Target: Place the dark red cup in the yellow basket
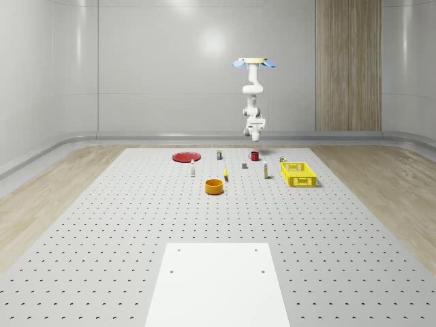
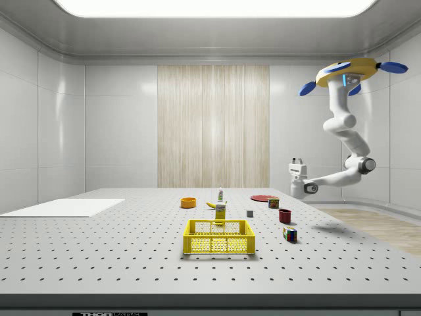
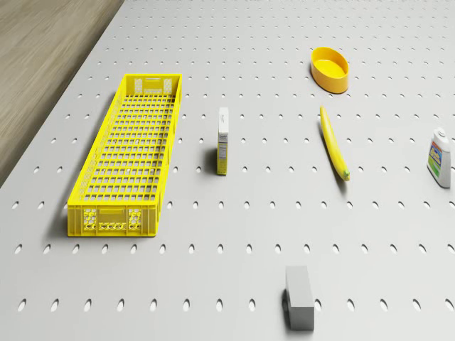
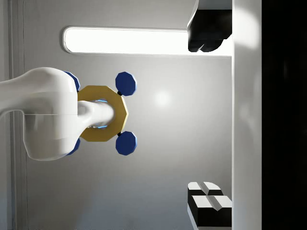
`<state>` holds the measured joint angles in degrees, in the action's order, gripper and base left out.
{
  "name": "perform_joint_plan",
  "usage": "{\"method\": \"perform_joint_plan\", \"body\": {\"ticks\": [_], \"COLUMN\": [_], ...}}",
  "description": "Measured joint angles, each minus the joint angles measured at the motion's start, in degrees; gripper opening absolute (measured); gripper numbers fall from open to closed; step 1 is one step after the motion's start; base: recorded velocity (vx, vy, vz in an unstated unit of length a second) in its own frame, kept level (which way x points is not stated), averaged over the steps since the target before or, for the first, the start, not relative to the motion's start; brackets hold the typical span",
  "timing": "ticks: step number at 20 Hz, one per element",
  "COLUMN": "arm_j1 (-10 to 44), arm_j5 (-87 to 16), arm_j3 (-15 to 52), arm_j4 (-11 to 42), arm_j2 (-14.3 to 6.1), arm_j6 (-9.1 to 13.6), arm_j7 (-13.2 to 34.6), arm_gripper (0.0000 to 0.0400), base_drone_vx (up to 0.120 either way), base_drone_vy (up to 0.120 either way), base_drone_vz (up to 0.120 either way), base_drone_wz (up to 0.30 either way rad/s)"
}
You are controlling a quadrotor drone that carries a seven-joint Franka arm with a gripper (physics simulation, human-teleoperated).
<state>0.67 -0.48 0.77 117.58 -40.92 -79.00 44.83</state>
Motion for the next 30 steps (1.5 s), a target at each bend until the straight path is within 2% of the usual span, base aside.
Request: {"method": "perform_joint_plan", "body": {"ticks": [4, 13, 18, 21, 25, 28, 30], "arm_j1": [0.15, 1.2, 2.97, 4.97, 9.46, 14.73, 19.45], "arm_j5": [-0.66, -5.44, -13.44, -22.29, -41.06, -59.84, -72.9], "arm_j3": [0.47, 3.88, 9.54, 15.69, 28.05, 39.08, 45.98], "arm_j4": [0.13, 0.64, 1.86, 4.09, 11.61, 21.77, 29.35], "arm_j2": [-0.12, -0.46, -0.87, -1.43, -3.16, -5.4, -7.09], "arm_j6": [-0.18, -0.62, -1.01, -1.43, -2.38, -2.81, -2.18], "arm_j7": [0.08, 0.71, 1.81, 3.13, 6.63, 11.61, 16.22], "arm_gripper": [0.04, 0.04, 0.04, 0.04, 0.04, 0.04, 0.04], "base_drone_vx": [0.02, 0.12, 0.112, 0.0, 0.0, 0.0, 0.0], "base_drone_vy": [0.0, 0.0, 0.0, 0.0, 0.0, 0.0, 0.0], "base_drone_vz": [0.0, 0.0, 0.0, -0.067, -0.12, -0.12, -0.12], "base_drone_wz": [0.0, 0.0, 0.0, 0.0, 0.0, 0.0, 0.0]}}
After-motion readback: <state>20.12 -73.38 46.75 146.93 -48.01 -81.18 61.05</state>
